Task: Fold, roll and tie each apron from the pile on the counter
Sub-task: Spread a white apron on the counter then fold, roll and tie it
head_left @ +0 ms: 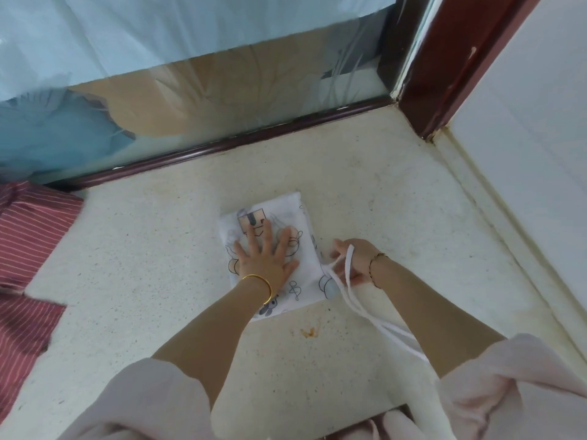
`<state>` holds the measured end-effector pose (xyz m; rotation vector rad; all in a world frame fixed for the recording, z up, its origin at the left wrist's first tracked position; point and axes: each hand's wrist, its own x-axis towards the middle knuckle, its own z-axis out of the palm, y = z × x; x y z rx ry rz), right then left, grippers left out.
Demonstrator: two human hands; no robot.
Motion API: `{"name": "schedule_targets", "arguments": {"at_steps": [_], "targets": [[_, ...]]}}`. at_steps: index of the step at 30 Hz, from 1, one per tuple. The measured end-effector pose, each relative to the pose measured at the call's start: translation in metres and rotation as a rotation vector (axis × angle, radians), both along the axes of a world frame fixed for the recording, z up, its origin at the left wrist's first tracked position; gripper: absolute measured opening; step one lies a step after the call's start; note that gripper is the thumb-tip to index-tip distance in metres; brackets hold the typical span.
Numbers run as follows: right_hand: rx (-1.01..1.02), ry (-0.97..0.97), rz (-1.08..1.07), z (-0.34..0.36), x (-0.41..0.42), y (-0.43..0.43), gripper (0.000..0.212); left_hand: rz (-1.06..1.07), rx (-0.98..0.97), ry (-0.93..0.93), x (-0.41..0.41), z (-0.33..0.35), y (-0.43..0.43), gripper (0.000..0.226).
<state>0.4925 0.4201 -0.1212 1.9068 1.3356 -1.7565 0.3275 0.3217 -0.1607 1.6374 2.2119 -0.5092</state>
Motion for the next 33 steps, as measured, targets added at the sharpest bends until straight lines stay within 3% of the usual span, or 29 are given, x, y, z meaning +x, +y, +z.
{"name": "schedule_targets", "arguments": {"at_steps": [4, 8, 10, 12, 13, 16, 18, 24, 26, 29, 33], "targets": [[-0.234, 0.32, -0.046, 0.029, 0.021, 0.02, 0.044, -0.01, -0.019, 0.02, 0.001, 0.0, 0.001, 0.069], [-0.362, 0.279, 0.078, 0.035, 0.015, 0.027, 0.044, -0.015, -0.039, 0.012, 0.001, 0.002, 0.001, 0.069], [-0.403, 0.382, -0.047, 0.034, 0.011, 0.029, 0.029, -0.011, -0.046, 0.001, 0.0, 0.003, 0.002, 0.069], [-0.317, 0.504, -0.332, 0.033, 0.012, 0.037, 0.012, -0.007, -0.045, -0.014, 0.0, 0.003, 0.002, 0.069], [-0.238, 0.566, -0.482, 0.034, 0.011, 0.041, 0.013, -0.005, -0.046, -0.018, 0.0, 0.003, 0.003, 0.069], [0.03, 0.659, -0.781, 0.04, 0.009, 0.051, 0.045, -0.003, -0.051, -0.025, 0.0, 0.005, 0.004, 0.069], [0.182, 0.629, -0.809, 0.046, 0.008, 0.055, 0.064, -0.003, -0.054, -0.029, 0.0, 0.005, 0.004, 0.069], [0.778, 0.385, -0.622, 0.066, 0.008, 0.057, 0.084, -0.02, -0.042, -0.027, -0.002, 0.007, 0.003, 0.07], [0.84, 0.269, -0.474, 0.065, 0.005, 0.059, 0.081, -0.019, 0.023, -0.031, -0.004, 0.005, 0.001, 0.069], [0.855, 0.088, -0.14, 0.056, -0.013, 0.044, 0.071, 0.017, 0.315, -0.032, -0.006, 0.007, -0.003, 0.06], [0.921, 0.095, 0.358, 0.029, -0.054, -0.004, 0.053, 0.044, 0.528, -0.106, -0.017, 0.002, -0.004, 0.044]]}}
